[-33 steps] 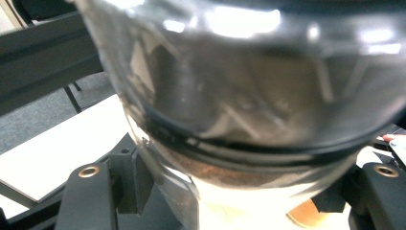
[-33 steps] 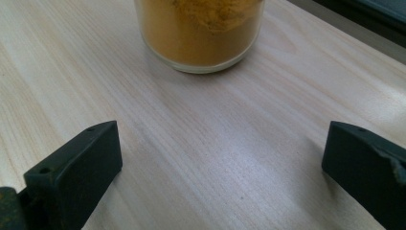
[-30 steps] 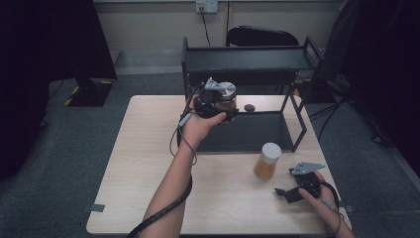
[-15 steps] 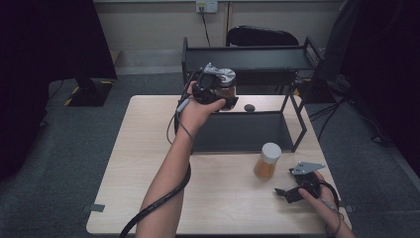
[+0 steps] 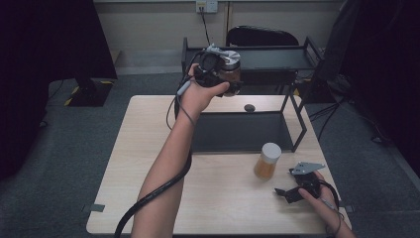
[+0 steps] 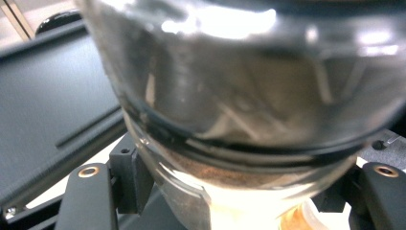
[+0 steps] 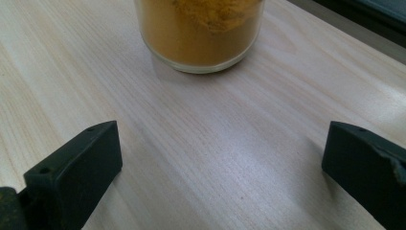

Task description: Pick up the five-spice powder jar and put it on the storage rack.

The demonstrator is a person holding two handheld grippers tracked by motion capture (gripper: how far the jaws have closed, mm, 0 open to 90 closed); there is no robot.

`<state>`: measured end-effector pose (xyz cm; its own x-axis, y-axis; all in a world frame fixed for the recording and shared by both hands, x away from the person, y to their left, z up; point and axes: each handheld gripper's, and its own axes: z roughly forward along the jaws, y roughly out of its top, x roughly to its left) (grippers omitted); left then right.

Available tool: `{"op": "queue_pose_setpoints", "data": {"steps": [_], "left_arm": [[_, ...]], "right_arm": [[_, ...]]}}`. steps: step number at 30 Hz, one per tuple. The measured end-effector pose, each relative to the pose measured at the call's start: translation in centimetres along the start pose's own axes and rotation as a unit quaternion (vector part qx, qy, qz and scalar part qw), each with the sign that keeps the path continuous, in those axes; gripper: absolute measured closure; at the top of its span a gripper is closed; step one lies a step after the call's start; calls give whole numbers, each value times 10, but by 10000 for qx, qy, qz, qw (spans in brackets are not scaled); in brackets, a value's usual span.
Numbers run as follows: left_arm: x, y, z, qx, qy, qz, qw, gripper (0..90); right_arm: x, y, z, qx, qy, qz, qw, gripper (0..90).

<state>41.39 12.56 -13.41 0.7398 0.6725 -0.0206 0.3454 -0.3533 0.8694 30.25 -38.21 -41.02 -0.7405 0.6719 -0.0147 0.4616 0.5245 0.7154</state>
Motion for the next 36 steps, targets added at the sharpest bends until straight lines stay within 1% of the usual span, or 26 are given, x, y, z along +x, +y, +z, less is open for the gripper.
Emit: {"op": "queue_pose_setpoints", "data": {"steps": [1, 2, 3, 4, 5, 7, 9, 10, 12, 13, 16, 18, 20, 21, 22, 24, 26, 29, 31, 32, 33, 34, 36], "left_arm": [[-2, 3, -1, 15, 19, 20, 10000, 316], [-3, 10, -2, 35, 39, 84, 10000, 316], [-3, 10, -2, 35, 39, 84, 10000, 316], [-4, 13, -3, 29, 41, 84, 10000, 316], [-6, 20, -5, 10, 61, 151, 9999, 316], [-7, 22, -5, -3, 77, 163, 9998, 317], [-10, 32, -7, 25, 118, 244, 9996, 316], [-10, 32, -7, 25, 118, 244, 9996, 316], [-10, 38, -8, 37, 178, 268, 9995, 316], [-9, 41, -8, 18, 194, 229, 9995, 316], [-9, 42, -8, -34, 249, 189, 9995, 316], [-5, 44, -5, -85, 285, 97, 9995, 317], [-4, 44, -4, -78, 306, 85, 9995, 316], [-2, 47, -1, -57, 385, 42, 9992, 316], [-1, 48, 0, -62, 412, 21, 9991, 317], [4, 50, 3, -57, 416, -37, 9991, 316], [5, 51, 4, -67, 448, -65, 9990, 317], [11, 52, 14, -49, 637, -226, 9977, 317], [12, 52, 16, -44, 654, -250, 9975, 317], [13, 52, 19, -41, 733, -316, 9968, 317], [13, 52, 19, -41, 733, -316, 9968, 317], [14, 53, 23, -48, 822, -354, 9960, 317], [14, 53, 24, -67, 831, -384, 9958, 317]], "right_arm": [[0, 0, 0, 2, 0, -4, 10000, 0], [0, 0, 0, 5, 1, 2, 10000, 0], [0, 0, 0, -1, -1, -7, 10000, 0], [0, 0, 0, 5, 1, 1, 10000, 0], [0, 0, 0, 5, -1, 0, 10000, 0], [0, 0, 0, 4, -2, -1, 10000, 0], [0, 0, 0, 2, -3, -5, 10000, 0], [0, 0, 0, 2, -3, -5, 10000, 0], [0, 0, 0, 1, -1, -6, 10000, 0], [0, 0, 0, 1, -2, -6, 10000, 0], [0, 0, 0, 2, -2, -4, 10000, 0], [0, 0, 0, 2, -2, -4, 10000, 0], [0, 0, 0, 1, -2, -4, 10000, 0], [0, 0, 0, 1, -2, -5, 10000, 0], [0, 0, 0, 0, -2, -5, 10000, 0], [0, 0, 0, 1, -2, -6, 10000, 0], [0, 0, 0, 2, -2, -5, 10000, 0], [0, 0, 0, 2, -2, -5, 10000, 0], [0, 0, 0, 2, -1, -3, 10000, 0], [0, 0, 0, 3, 0, -4, 10000, 0], [0, 0, 0, 2, 3, -1, 10000, 0], [0, 0, 0, 2, 2, -2, 10000, 0], [0, 0, 0, 2, 2, -2, 10000, 0]]}}
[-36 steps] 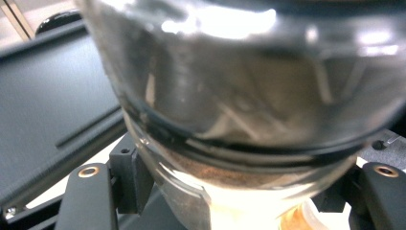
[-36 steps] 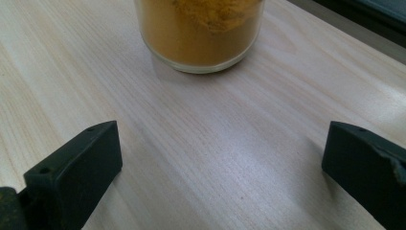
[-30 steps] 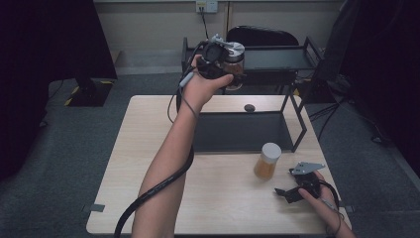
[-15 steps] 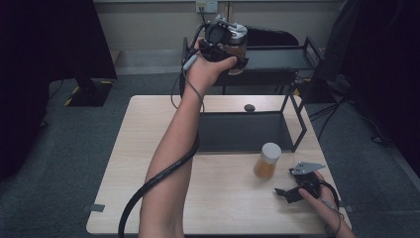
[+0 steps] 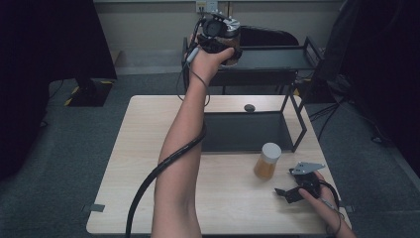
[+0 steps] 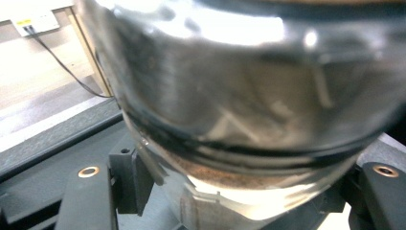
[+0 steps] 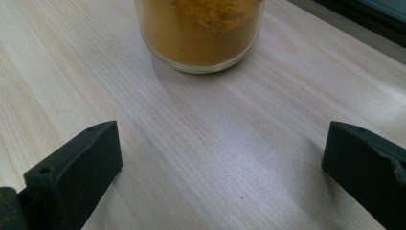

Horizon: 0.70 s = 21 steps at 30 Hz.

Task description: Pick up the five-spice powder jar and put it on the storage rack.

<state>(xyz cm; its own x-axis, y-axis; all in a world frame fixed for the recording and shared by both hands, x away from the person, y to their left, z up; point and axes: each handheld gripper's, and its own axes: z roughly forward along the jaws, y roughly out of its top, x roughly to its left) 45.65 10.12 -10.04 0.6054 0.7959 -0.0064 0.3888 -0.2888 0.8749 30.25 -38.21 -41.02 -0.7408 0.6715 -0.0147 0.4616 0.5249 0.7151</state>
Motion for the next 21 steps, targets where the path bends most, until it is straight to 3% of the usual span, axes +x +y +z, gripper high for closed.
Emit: {"op": "queue_pose_setpoints", "data": {"steps": [7, 21], "left_arm": [[3, 1, 14, 114, 227, -137, 9996, 317], [-1, -3, 29, 272, 271, -96, 9992, 316]], "right_arm": [[0, 0, 0, -2, -2, 0, 10000, 0], [0, 0, 0, -3, -1, -1, 10000, 0]]}}
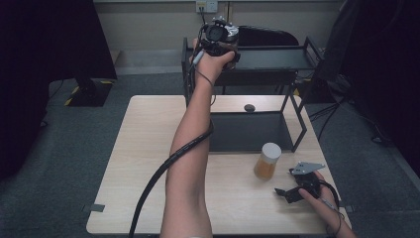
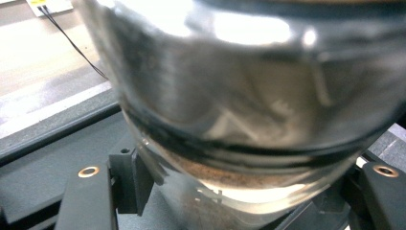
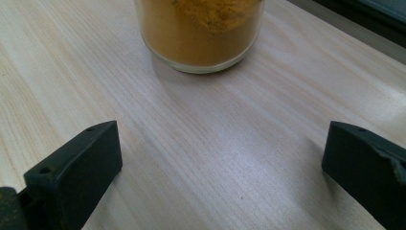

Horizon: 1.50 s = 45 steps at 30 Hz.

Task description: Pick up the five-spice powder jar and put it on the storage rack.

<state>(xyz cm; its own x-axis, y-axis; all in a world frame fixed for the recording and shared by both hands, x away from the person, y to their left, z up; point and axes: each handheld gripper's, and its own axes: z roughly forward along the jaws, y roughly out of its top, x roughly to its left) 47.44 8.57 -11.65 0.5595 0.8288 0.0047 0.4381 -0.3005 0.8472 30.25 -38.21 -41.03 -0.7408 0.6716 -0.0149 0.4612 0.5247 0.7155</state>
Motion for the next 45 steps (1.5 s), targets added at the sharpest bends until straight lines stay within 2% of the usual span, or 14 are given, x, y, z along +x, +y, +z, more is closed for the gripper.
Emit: {"op": "queue_pose_setpoints", "data": {"steps": [5, 8, 16, 18, 19, 20, 22, 27, 31, 38, 45], "left_arm": [[1, -5, 2, -83, -11, -98, 9999, 316], [-2, -5, 2, -90, 31, -42, 9999, 316], [-3, -7, 2, -118, 73, -114, 9998, 309], [-5, -7, 2, -115, 147, -124, 9997, 240], [-7, -6, 2, -75, 232, -160, 9996, 240], [-8, -7, 1, -72, 277, -213, 9994, 173], [-6, -10, -1, -155, 237, -365, 9989, 150], [-9, -13, -8, -250, 282, -348, 9987, 87], [-11, -19, -13, -374, 199, -359, 9985, 54], [-13, -35, -16, -456, 49, -447, 9980, 20], [-11, -56, -21, -658, -139, -370, 9970, 8]], "right_arm": [[0, 0, 0, 0, -1, 0, 10000, 0], [0, 0, 0, 0, 0, 1, 10000, 0], [0, 0, 0, 0, 0, 0, 10000, 0], [0, 0, 0, 0, 0, 0, 10000, 0], [0, 0, 0, 0, 0, 0, 10000, 0], [0, 0, 0, 0, -1, 0, 10000, 0], [0, 0, 0, -1, -1, 0, 10000, 0], [0, 0, 0, 3, 0, 0, 10000, 0], [0, 0, 0, 3, 0, 0, 10000, 0], [0, 0, 0, 2, -2, 1, 10000, 0], [0, 0, 0, 1, -3, -1, 10000, 0]]}}
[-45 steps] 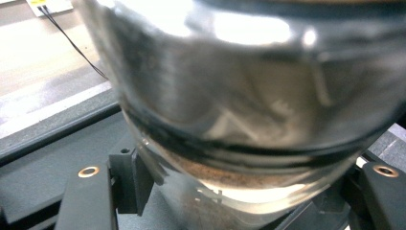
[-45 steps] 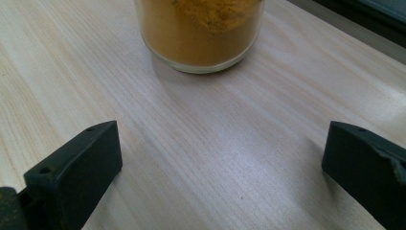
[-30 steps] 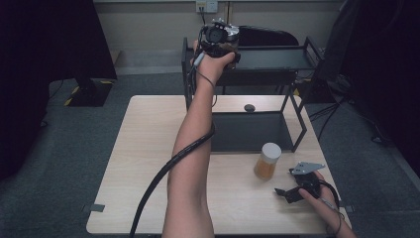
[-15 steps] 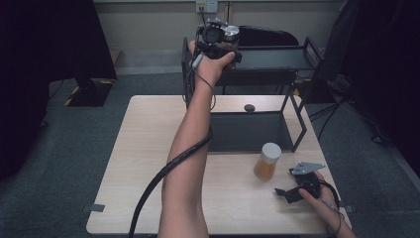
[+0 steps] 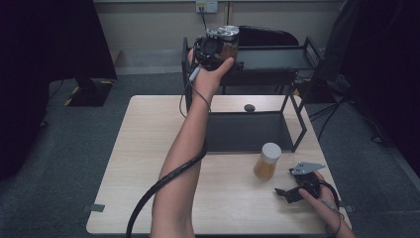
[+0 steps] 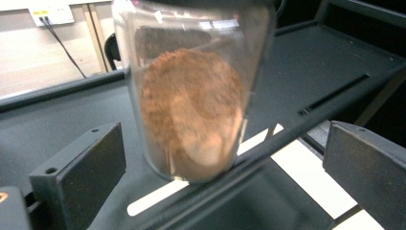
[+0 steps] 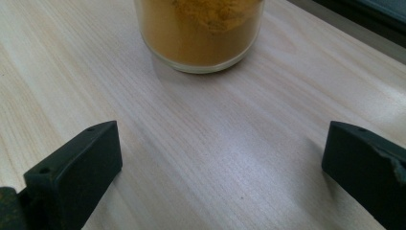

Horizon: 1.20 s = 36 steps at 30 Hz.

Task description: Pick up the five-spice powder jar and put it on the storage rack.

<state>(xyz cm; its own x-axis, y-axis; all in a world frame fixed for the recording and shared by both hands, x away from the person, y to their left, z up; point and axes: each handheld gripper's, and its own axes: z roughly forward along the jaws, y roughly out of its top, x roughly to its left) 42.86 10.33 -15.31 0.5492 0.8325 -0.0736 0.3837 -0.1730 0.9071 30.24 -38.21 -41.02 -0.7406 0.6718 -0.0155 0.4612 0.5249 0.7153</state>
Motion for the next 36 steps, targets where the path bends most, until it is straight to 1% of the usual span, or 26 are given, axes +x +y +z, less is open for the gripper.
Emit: {"op": "queue_pose_setpoints", "data": {"steps": [2, 5, 9, 13, 14, 15, 16, 18, 22, 24, 27, 30, 36], "left_arm": [[1, -5, -2, -66, -33, 8, 10000, 9], [1, -10, -4, -58, -43, 62, 10000, 13], [1, -19, -8, -146, -93, 72, 9998, 19], [-3, -27, -10, -201, -94, 191, 9996, 28], [-5, -30, -11, -246, -74, 251, 9994, 24], [-6, -32, -12, -279, -85, 269, 9992, 24], [-6, -33, -13, -308, -111, 273, 9991, 24], [-5, -36, -14, -353, -222, 218, 9989, 27], [-7, -44, -15, -425, -355, 264, 9981, 29], [-8, -49, -13, -414, -419, 300, 9978, 29], [-8, -57, -10, -398, -544, 285, 9973, 29], [-10, -63, -6, -360, -583, 301, 9972, 27], [-8, -76, 1, -336, -666, 169, 9971, 23]], "right_arm": [[0, 0, 0, 2, 0, 4, 10000, 0], [0, 0, 0, 1, 0, 5, 10000, 0], [0, 0, 0, 2, 0, 6, 10000, 0], [0, 0, 0, 0, -2, 1, 10000, 0], [0, 0, 0, -2, -2, 4, 10000, 0], [0, 0, 0, -2, -2, 5, 10000, 0], [0, 0, 0, -2, -1, 5, 10000, 0], [0, 0, 0, -2, -2, 5, 10000, 0], [0, 0, 0, -2, -1, 4, 10000, 0], [0, 0, 0, -2, -1, 4, 10000, 0], [0, 0, 0, -2, -2, 5, 10000, 0], [0, 0, 0, -4, -2, 4, 10000, 0], [0, 0, 0, -5, -2, 5, 10000, 0]]}}
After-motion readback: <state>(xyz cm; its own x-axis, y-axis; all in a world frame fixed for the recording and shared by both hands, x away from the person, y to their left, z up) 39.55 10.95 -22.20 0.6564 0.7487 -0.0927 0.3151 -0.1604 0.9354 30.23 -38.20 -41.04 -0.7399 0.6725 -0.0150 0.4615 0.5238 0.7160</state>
